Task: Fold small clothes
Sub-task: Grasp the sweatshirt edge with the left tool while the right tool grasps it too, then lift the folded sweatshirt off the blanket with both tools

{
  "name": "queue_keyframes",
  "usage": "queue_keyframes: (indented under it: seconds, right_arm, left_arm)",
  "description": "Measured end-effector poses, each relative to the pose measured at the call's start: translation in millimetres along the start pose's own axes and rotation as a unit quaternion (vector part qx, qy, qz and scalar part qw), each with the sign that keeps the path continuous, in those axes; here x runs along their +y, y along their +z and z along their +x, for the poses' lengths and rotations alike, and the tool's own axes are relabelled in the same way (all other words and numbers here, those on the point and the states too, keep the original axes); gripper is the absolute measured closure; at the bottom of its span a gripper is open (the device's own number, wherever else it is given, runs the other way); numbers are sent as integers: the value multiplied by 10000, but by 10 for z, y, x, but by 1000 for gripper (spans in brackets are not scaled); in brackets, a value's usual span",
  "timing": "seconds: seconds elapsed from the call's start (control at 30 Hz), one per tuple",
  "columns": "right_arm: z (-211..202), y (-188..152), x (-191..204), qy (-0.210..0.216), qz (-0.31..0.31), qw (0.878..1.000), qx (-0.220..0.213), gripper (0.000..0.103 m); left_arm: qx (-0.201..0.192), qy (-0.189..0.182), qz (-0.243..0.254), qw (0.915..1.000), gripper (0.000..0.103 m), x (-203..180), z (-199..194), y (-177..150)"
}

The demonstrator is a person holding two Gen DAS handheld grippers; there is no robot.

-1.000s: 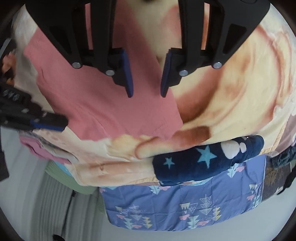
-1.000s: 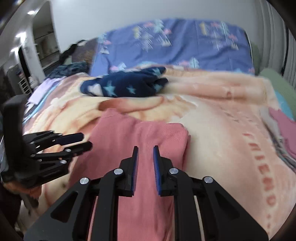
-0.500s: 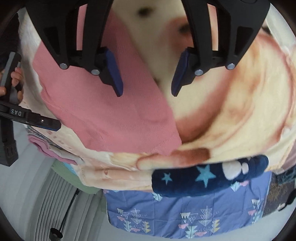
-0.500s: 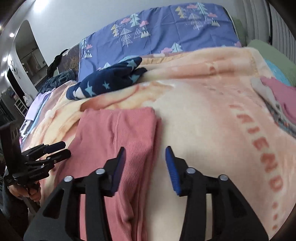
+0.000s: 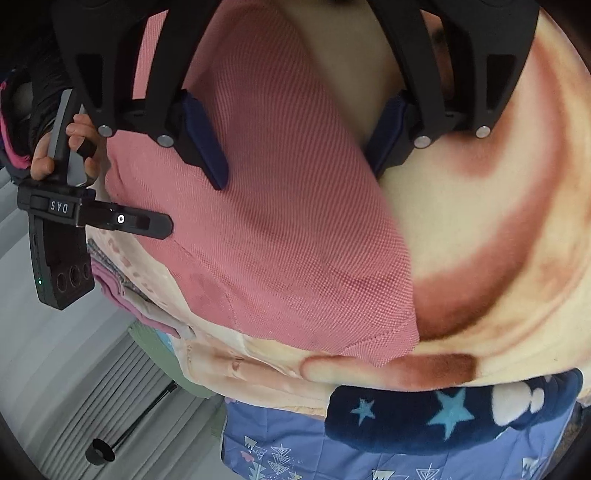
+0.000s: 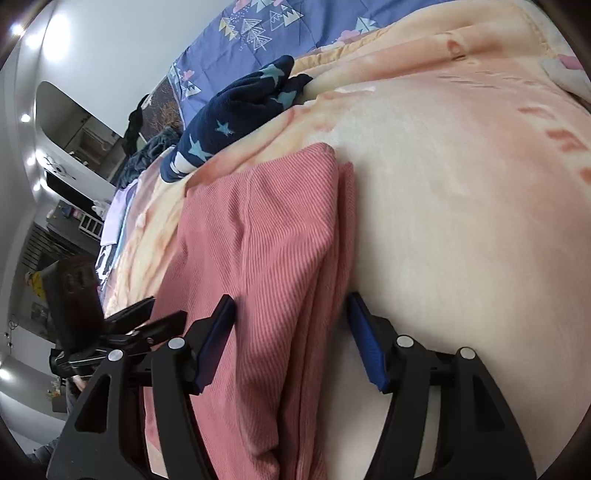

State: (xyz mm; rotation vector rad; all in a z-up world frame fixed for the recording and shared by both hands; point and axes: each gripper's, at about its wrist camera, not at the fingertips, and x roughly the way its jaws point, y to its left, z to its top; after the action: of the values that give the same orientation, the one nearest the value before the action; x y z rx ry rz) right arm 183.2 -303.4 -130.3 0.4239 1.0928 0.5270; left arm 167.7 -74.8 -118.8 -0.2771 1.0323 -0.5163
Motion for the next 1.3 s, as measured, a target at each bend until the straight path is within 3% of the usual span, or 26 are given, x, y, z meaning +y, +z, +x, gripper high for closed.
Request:
queue_keyframes:
  seconds: [0.2,0.33,0.37,0.43,0.5,0.57,0.77,1.03,1.3]
  right_arm:
    - [139,107,40,9,-310,9995,-32,41]
    - [140,118,30,30,-332,9994,-112,53]
    - [121,112,28,78,-328,9993,-147,55]
    - [96,110,30,208,-323,9991,-196,70]
    - [72,104,70,314,-346,9986,-235,77]
    - [47,105,112,278,-394,9984,-299,79]
    - [-213,24,307,255,-653,9951,-692,80]
    - [-712,-125,572,246,-893,9864,-1360,80]
    - [-1349,-261,905,-96,-1345,9659,-2211,80]
  left_arm:
    - [-1,27,74,10000,26,-33,106,99]
    - [-46,152,131,9998,30,-79,160,154]
    - [-73,187,150,9997,34,-92,147,154]
    - [-156,248,215,9993,45,-134,113,153]
    - [-249,281,307,9988,67,-175,72,160]
    - [-346,391,444,9976,75,-246,12,168]
    - [-716,689,1008,9899,76,-507,-229,113]
    - [-1187,606,1320,9822,76,-792,-607,115]
    - [-1678,527,1840,9671,76,-1304,-966,179]
